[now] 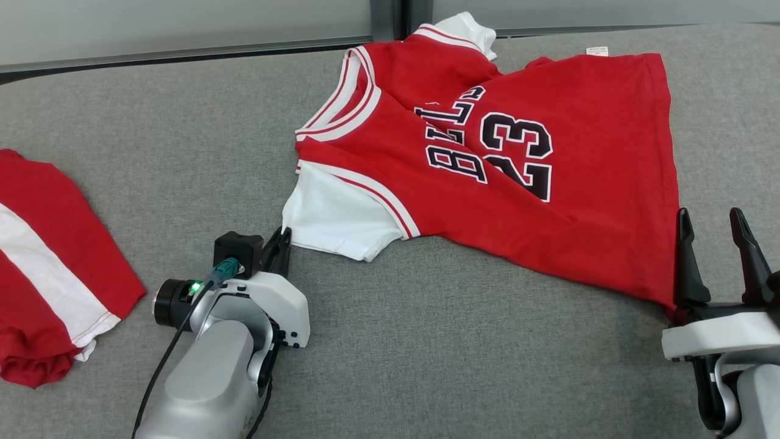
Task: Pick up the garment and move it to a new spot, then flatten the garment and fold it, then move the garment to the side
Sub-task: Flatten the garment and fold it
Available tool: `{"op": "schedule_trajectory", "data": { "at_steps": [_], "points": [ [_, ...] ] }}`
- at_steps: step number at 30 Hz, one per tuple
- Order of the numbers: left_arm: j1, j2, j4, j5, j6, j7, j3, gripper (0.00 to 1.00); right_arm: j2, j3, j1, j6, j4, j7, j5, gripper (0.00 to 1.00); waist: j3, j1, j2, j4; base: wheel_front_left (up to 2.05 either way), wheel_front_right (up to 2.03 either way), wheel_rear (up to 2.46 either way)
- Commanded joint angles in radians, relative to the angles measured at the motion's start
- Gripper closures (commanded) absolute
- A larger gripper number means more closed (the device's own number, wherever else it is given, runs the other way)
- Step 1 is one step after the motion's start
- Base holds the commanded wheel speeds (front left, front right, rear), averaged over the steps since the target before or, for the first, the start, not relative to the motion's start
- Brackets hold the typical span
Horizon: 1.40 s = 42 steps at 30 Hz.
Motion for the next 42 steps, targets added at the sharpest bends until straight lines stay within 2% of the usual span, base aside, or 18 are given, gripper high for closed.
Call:
{"op": "schedule_trajectory", "data": {
  "at_steps": [1,6,13,23,24,25,26,29,34,42],
  "points": [
    [-0.013,0.007,-0.006,-0.017,-0.002,-0.004,0.002,1.00,0.000,-0.005,0.007,-0.001,0.004,-0.002,-0.010,0.00,-0.006,0.0000,0.0000,0.005,0.00,0.00,0.00],
    [0.020,0.011,-0.100,-0.007,0.030,-0.006,0.042,1.00,0.000,-0.017,0.020,-0.001,0.011,-0.002,-0.016,0.00,-0.033,0.0000,0.0000,0.026,0.00,0.00,0.00],
    [0.136,0.018,-0.218,0.022,0.028,-0.006,0.088,1.00,0.002,-0.029,0.056,-0.001,0.044,-0.002,-0.026,0.00,-0.090,0.0000,0.0000,0.066,0.00,0.00,0.00],
    [0.292,0.010,-0.297,0.017,0.035,-0.006,0.109,1.00,0.011,-0.026,0.082,-0.001,0.084,-0.002,-0.030,0.00,-0.140,0.0000,0.0000,0.088,0.00,0.00,0.00],
    [0.300,0.010,-0.305,0.011,0.037,-0.006,0.112,0.92,0.012,-0.026,0.083,-0.001,0.087,-0.002,-0.030,0.00,-0.142,0.0000,0.0000,0.088,0.00,0.00,0.00],
    [0.305,0.009,-0.318,0.008,0.042,-0.006,0.120,0.04,0.013,-0.025,0.083,-0.001,0.088,-0.002,-0.030,0.00,-0.144,0.0000,0.0000,0.088,0.00,0.00,0.00],
    [0.309,0.009,-0.335,0.006,0.048,-0.006,0.132,0.00,0.014,-0.023,0.084,-0.001,0.087,-0.002,-0.030,0.00,-0.147,0.0000,0.0000,0.088,0.00,0.00,0.00],
    [0.335,0.007,-0.407,0.008,0.065,-0.006,0.173,0.00,0.017,-0.016,0.093,-0.001,0.073,-0.002,-0.022,0.00,-0.156,0.0000,0.0000,0.089,0.00,0.00,0.00],
    [0.394,0.007,-0.529,0.043,0.066,-0.005,0.224,0.00,0.024,-0.003,0.118,-0.001,0.050,-0.002,-0.014,0.00,-0.166,0.0000,0.0000,0.093,0.00,0.00,0.00],
    [0.434,0.006,-0.535,0.045,0.044,-0.005,0.206,0.00,0.022,0.022,0.125,-0.001,0.044,-0.002,-0.012,0.00,-0.168,0.0000,0.0000,0.083,0.00,0.00,0.00]
  ]
}}
